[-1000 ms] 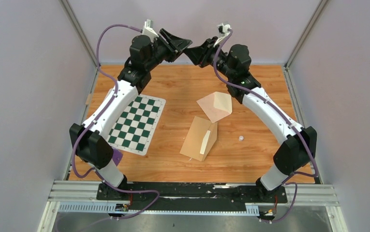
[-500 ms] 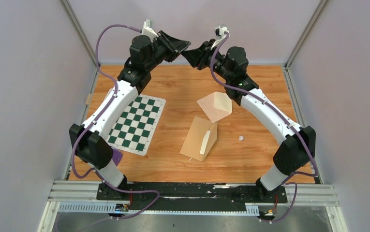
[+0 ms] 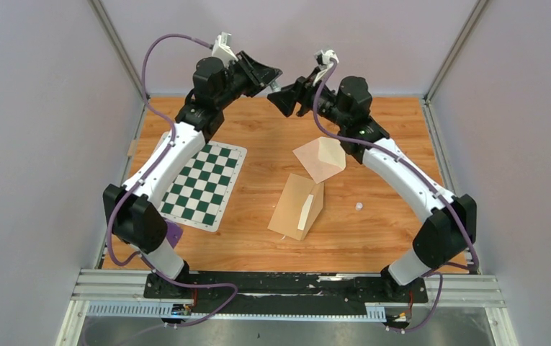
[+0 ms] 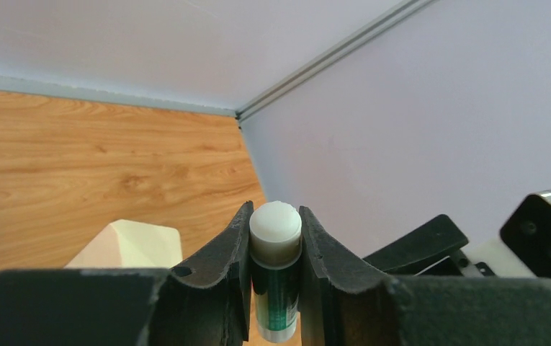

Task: Place the letter into the envelope and seal it
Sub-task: Adjust the solid glue, then seal the envelope flap on the envelope.

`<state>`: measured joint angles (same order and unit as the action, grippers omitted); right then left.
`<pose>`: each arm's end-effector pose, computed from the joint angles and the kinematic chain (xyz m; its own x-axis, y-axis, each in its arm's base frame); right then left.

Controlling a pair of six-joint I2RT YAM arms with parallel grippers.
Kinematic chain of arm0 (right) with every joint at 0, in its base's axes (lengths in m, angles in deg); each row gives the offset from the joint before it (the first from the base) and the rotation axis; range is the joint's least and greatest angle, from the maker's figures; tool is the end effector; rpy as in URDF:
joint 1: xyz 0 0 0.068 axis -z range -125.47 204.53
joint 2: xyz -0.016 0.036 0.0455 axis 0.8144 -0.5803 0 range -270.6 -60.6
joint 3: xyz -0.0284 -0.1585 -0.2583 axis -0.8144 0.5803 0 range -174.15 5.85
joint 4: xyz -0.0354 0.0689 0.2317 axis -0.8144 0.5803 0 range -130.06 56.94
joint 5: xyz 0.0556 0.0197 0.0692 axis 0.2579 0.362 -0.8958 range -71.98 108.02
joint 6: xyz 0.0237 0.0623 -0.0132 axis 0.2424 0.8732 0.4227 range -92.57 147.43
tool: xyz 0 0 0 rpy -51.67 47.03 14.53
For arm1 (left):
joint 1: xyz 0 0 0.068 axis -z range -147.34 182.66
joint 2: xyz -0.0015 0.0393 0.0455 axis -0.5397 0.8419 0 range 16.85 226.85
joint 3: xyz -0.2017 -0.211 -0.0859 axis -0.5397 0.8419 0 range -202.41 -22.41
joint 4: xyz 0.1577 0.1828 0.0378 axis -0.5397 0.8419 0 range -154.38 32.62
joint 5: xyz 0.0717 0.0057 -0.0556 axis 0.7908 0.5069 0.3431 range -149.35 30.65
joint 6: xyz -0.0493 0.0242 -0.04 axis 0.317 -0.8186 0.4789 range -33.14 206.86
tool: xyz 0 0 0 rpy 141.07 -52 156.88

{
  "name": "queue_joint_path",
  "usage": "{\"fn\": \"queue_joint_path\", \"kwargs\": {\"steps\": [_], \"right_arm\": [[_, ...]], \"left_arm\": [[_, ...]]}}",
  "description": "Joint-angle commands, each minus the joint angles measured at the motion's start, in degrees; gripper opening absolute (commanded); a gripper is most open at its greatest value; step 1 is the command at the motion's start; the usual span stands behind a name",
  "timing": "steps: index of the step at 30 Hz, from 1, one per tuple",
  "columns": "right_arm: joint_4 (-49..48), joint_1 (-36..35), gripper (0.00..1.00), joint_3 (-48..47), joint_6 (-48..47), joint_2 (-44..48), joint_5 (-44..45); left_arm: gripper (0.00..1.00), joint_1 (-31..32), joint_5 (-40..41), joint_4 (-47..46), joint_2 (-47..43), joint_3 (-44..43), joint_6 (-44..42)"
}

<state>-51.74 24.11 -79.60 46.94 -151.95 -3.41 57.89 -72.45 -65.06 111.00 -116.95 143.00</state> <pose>0.3200 0.2110 0.4589 -0.1802 0.2547 -0.9501 -0.7687 0.5662 0.2975 0.3519 -0.1794 0.4732 -0.5056 -0.6559 -0.5606 0.3596 0.4304 -0.8279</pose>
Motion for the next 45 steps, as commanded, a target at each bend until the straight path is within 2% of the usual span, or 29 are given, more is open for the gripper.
{"fn": "queue_joint_path", "kwargs": {"steps": [1, 5, 7, 11, 13, 15, 19, 23, 27, 31, 35, 40, 45], "right_arm": [[6.66, 3.40, 0.61, 5.11, -1.98, 10.33, -4.48], [16.74, 7.39, 0.63, 12.69, -7.91, 18.19, -8.81], [26.01, 9.76, 0.55, 15.87, -13.75, 21.39, -12.44], [47.41, 10.64, 0.17, 20.08, -33.72, 22.77, -19.22], [54.62, 10.64, 0.01, 20.45, -34.56, 20.53, -19.47], [58.31, 10.70, 0.00, 20.49, -27.72, 16.41, -17.90], [55.95, 13.39, 0.00, 26.68, -14.12, 15.52, -16.65], [56.17, 16.63, 0.00, 29.67, -8.15, 11.49, -13.47], [55.15, 21.78, 0.00, 29.77, -2.73, 4.58, -15.12], [54.11, 22.87, 0.00, 31.46, 0.12, 0.44, -18.74], [52.22, 21.12, 0.00, 32.95, 1.55, -4.54, -24.09], [49.05, 15.74, 0.00, 27.69, 2.66, -11.08, -28.38], [47.51, 13.43, 0.00, 22.49, 3.60, -15.42, -30.08]], "left_arm": [[0.00, -1.29, -3.98, -5.03, -3.67, 4.44, -7.65], [0.00, -2.08, -6.77, -7.34, -5.05, 11.74, -11.24], [0.00, -2.42, -8.69, -10.01, -5.33, 16.28, -13.50], [0.00, -2.73, -14.98, -14.32, -4.02, 25.01, -20.24], [0.00, -2.73, -17.37, -15.66, -3.21, 28.97, -20.10], [0.00, -2.73, -17.34, -17.56, -2.84, 33.56, -17.30], [0.00, -2.16, -18.46, -19.72, -1.75, 41.14, -13.37], [0.00, 0.07, -19.34, -23.53, 1.02, 47.28, -9.18], [0.00, 2.39, -17.33, -23.91, 4.20, 49.13, -8.98], [0.00, 3.93, -16.84, -25.70, 7.33, 49.84, -8.51], [0.00, 4.41, -17.16, -24.15, 11.29, 48.43, -7.63], [0.00, 5.00, -18.95, -24.41, 14.92, 47.24, -6.95], [0.00, 5.47, -18.09, -22.63, 17.06, 46.82, -7.30]]}}
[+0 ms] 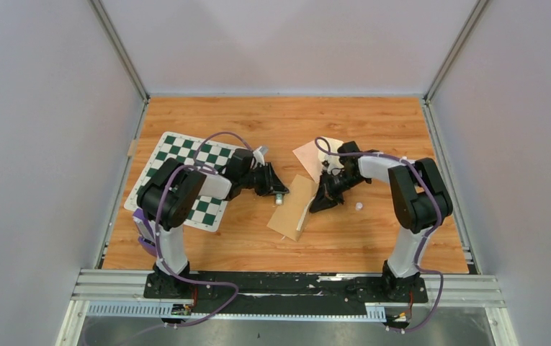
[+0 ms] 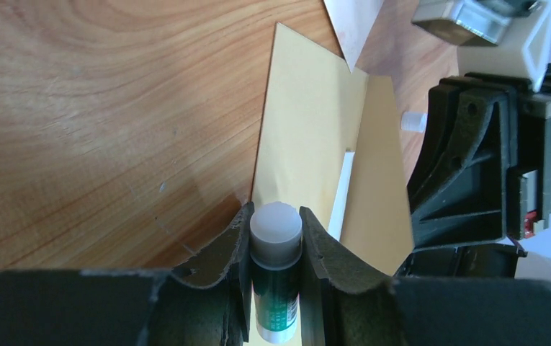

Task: Place the letter into the envelope and seal it
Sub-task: Seal the envelope flap on the envelope.

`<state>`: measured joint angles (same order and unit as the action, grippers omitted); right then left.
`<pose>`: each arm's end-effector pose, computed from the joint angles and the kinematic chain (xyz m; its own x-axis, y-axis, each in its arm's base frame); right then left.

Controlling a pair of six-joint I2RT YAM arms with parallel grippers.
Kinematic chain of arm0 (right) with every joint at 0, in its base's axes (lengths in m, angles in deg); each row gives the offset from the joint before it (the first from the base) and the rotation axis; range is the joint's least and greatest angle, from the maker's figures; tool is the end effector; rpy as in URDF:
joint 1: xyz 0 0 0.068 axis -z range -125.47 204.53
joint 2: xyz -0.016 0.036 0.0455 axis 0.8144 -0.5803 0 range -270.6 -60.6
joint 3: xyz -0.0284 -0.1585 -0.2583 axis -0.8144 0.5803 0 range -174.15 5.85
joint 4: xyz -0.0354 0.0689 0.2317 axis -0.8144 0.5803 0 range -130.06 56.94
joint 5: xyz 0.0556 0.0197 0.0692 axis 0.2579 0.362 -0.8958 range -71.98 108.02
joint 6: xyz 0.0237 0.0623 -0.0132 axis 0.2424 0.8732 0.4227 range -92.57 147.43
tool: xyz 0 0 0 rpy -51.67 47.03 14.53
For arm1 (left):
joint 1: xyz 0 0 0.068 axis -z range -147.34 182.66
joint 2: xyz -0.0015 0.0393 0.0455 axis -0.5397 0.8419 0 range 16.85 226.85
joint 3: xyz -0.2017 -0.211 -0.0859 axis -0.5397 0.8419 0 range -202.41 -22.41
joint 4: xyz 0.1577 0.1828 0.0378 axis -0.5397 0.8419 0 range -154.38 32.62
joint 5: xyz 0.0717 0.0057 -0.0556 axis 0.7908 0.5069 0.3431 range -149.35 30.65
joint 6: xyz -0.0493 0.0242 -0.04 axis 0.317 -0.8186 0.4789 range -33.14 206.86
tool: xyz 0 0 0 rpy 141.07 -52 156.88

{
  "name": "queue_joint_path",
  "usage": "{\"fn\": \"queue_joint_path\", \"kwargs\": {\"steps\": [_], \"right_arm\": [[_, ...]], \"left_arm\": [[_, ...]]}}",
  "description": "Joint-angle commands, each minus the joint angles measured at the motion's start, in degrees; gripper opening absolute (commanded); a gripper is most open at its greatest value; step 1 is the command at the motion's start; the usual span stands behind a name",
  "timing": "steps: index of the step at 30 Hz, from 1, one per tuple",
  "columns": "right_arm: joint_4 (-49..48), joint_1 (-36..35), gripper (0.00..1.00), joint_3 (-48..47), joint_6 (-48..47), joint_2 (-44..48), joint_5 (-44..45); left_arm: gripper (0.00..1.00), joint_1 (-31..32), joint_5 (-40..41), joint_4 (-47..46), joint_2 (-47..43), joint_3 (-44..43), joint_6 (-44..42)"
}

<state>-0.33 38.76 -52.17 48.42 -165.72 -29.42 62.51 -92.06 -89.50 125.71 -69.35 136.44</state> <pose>0.2795 0.1207 0.1637 -0.9770 -0.0241 0.2117 0.1359 0.6946 0.7064 0.3076 -0.2105 0.1505 -0.9414 -0.1983 -0.2727 0.1194 0.5605 -0.8195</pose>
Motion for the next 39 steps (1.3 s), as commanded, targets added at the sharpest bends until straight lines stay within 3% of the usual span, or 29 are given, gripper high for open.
{"fn": "queue_joint_path", "kwargs": {"steps": [1, 10, 30, 39], "right_arm": [[-4.21, -1.35, 0.00, -5.07, 2.38, -2.21, -4.42], [-7.06, -2.60, 0.00, -3.61, 5.48, -4.96, -5.92], [-8.10, -6.49, 0.00, -9.87, 7.01, -13.60, -5.02], [-5.61, -9.80, 0.00, -13.38, 1.12, -14.24, -0.48]], "left_arm": [[0.00, 0.90, 1.73, 2.08, 2.47, -1.07, -0.96], [0.00, 0.90, 1.13, 2.67, 4.42, -2.22, -0.83], [0.00, 1.00, 1.24, 3.30, 6.58, -2.47, -0.43], [0.00, 0.98, 1.68, 4.13, 6.63, -2.78, -0.61]]}}
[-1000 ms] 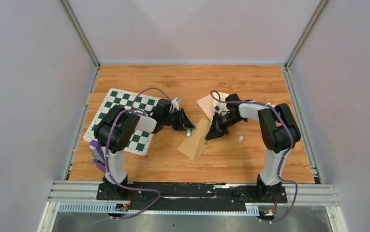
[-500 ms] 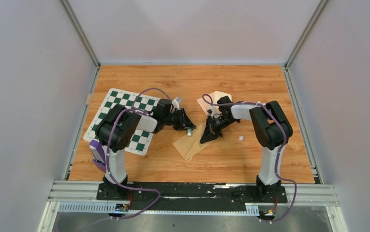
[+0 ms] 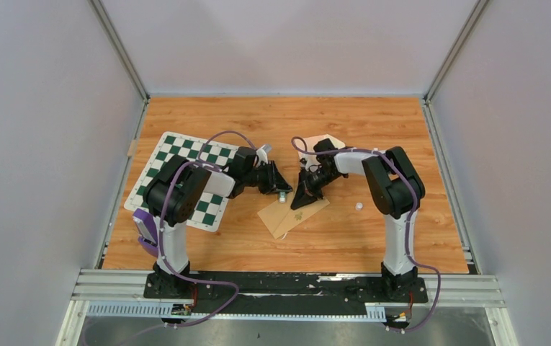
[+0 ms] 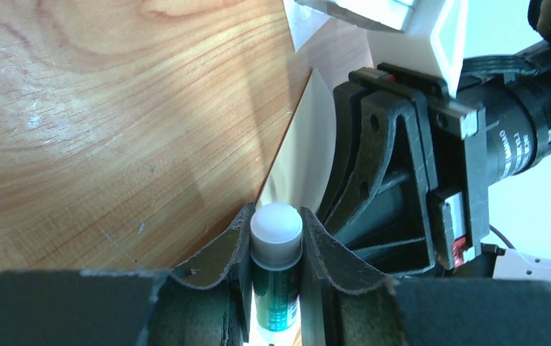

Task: Place the letter into the envelope and seal it
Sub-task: Seal the envelope flap on the envelope.

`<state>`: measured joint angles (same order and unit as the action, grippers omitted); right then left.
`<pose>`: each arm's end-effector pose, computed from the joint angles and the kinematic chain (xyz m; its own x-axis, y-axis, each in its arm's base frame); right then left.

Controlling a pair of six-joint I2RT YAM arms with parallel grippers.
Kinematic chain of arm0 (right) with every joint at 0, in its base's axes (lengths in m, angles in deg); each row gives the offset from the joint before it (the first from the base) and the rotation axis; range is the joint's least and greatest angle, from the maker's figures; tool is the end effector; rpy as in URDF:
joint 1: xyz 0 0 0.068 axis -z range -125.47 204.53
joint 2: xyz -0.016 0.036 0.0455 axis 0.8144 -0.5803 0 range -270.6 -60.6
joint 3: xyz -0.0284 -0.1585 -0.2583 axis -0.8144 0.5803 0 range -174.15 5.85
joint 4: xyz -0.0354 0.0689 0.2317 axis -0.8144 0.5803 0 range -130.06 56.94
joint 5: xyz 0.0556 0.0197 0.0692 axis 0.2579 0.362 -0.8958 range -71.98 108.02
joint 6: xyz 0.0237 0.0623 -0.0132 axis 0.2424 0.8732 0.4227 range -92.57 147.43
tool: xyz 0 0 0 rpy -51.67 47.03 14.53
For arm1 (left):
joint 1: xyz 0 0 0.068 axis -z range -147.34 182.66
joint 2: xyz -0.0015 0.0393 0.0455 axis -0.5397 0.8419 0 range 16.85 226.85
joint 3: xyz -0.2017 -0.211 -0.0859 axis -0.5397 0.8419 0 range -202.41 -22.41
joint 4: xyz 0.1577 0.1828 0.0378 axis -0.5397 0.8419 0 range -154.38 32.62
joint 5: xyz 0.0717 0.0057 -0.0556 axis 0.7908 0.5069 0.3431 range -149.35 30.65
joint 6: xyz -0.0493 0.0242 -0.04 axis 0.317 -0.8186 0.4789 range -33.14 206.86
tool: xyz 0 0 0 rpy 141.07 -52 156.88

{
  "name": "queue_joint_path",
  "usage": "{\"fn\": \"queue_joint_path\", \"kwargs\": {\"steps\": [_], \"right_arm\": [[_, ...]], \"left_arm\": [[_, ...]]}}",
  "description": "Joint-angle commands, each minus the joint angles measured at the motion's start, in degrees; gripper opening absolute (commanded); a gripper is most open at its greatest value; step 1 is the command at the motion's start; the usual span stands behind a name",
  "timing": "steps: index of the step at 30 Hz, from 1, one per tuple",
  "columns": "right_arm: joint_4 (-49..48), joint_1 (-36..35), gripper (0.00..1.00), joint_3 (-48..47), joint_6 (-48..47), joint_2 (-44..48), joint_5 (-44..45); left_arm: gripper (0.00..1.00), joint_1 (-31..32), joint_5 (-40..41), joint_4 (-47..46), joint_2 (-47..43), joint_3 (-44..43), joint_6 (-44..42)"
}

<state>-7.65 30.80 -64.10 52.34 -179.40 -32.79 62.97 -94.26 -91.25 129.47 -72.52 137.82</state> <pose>0.3251 0.1891 0.1349 -0.9732 -0.1370 0.1848 0.0526 0.6492 0.7588 0.3196 -0.2230 0.1446 -0.9502 -0.1823 -0.2529 0.1229 0.5264 -0.8413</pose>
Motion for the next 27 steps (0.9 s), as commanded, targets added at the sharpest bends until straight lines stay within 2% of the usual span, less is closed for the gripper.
{"fn": "queue_joint_path", "kwargs": {"steps": [1, 6, 16, 20, 23, 27], "right_arm": [[1.70, -1.93, 0.00, -1.10, -3.28, -0.50, 2.87], [1.61, -1.87, 0.00, 1.45, -6.12, 0.29, 4.66], [-0.43, -1.61, 0.00, 3.80, -5.44, -2.64, 6.33], [-4.68, -0.89, 0.00, 6.57, -2.92, -3.00, 1.08], [-10.14, -0.26, 0.00, 8.74, -1.69, -2.62, -2.32], [-19.09, 1.04, 0.00, 11.98, 0.68, -1.73, -4.39]], "left_arm": [[0.00, 0.53, 3.89, 6.00, 2.87, 0.42, -2.00], [0.00, 0.51, 4.24, 6.35, 2.88, 0.45, -2.21], [0.00, 0.17, 5.61, 7.23, 0.64, 0.95, -4.24], [0.00, -0.90, 4.03, 5.04, -6.46, 2.35, -6.71], [0.00, -1.51, 1.15, 4.05, -13.34, 6.60, -6.51], [0.00, -2.40, 1.14, 4.30, -23.15, 12.44, -6.32]]}}
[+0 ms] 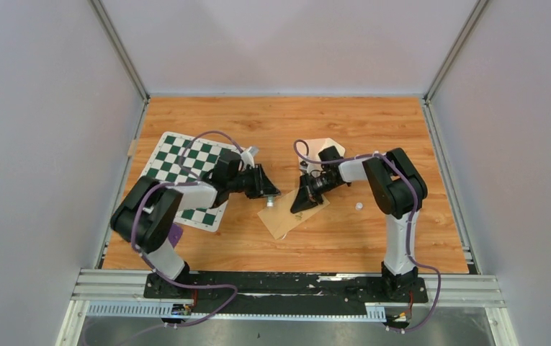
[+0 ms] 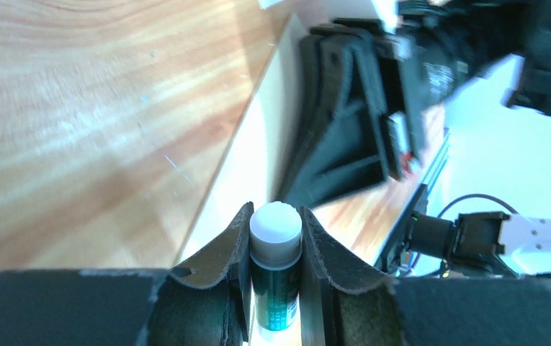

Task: Place the letter into the envelope and seal it
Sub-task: Seal the envelope flap on the envelope.

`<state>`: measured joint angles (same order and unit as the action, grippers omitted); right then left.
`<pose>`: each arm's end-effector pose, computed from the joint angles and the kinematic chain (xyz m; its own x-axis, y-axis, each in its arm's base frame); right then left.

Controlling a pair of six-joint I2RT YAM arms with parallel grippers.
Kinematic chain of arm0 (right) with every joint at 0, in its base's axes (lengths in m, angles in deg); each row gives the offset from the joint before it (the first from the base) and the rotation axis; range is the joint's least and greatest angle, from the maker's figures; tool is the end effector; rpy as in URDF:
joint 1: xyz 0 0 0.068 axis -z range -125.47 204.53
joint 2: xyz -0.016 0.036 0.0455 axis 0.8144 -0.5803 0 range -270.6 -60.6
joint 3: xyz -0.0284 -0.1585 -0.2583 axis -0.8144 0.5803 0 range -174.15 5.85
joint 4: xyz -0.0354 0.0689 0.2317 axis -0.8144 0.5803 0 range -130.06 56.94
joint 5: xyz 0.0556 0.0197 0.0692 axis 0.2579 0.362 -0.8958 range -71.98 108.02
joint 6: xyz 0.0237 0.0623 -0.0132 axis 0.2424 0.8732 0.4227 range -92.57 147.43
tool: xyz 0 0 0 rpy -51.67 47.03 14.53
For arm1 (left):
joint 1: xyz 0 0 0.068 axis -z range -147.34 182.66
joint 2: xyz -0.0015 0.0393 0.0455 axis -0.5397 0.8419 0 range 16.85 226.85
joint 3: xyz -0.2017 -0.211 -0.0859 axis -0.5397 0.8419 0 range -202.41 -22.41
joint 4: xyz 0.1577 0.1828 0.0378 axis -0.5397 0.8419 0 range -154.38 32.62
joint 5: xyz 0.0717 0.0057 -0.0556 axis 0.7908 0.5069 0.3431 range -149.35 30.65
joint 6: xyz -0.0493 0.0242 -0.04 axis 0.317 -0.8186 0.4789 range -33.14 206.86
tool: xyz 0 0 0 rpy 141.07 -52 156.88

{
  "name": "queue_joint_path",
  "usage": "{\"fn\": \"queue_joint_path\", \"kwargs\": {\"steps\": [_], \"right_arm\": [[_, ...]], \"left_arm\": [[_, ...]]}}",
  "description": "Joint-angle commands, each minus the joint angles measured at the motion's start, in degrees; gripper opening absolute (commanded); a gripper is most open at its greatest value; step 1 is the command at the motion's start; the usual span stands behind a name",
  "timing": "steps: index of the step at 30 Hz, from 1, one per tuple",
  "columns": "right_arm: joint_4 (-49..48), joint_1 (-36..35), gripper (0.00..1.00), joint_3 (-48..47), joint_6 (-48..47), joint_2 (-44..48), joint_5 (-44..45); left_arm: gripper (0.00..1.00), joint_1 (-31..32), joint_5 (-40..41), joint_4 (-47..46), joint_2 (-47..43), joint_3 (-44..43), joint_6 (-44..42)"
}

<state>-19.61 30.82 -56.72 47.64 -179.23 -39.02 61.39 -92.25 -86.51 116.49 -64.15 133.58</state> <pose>0.3136 0.1877 0.1183 -0.9730 -0.2220 0.0629 -0.0660 0.5287 0.8462 0.2823 -0.1885 0.1756 -0.9266 -0.1891 -0.3251 0.1685 0.5640 -0.8084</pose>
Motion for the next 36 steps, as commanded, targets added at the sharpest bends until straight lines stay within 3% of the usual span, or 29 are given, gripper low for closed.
{"fn": "queue_joint_path", "kwargs": {"steps": [1, 6, 20, 29, 36], "right_arm": [[-8.08, 1.16, 0.00, 5.06, 5.74, -1.92, 2.38], [-10.28, 1.20, 0.00, 6.04, 7.90, -3.72, 3.75], [-14.40, 1.38, 0.00, 7.43, 11.50, -4.02, 2.90], [-14.73, 1.51, 0.00, 6.63, 12.46, -5.47, 2.49], [-15.18, 1.56, 0.00, 7.49, 12.53, -4.90, 2.55]], "left_arm": [[0.00, -0.85, -1.69, -0.81, -12.25, 4.89, -2.43], [0.00, -0.83, -7.31, -5.55, -11.55, 9.96, -1.21], [0.00, 3.43, -11.00, -9.49, 5.37, 4.35, 1.15], [0.00, 3.79, -12.00, -7.32, 3.99, 3.53, -0.24], [0.00, 3.94, -20.68, -23.87, 6.55, 5.40, 5.94]]}}
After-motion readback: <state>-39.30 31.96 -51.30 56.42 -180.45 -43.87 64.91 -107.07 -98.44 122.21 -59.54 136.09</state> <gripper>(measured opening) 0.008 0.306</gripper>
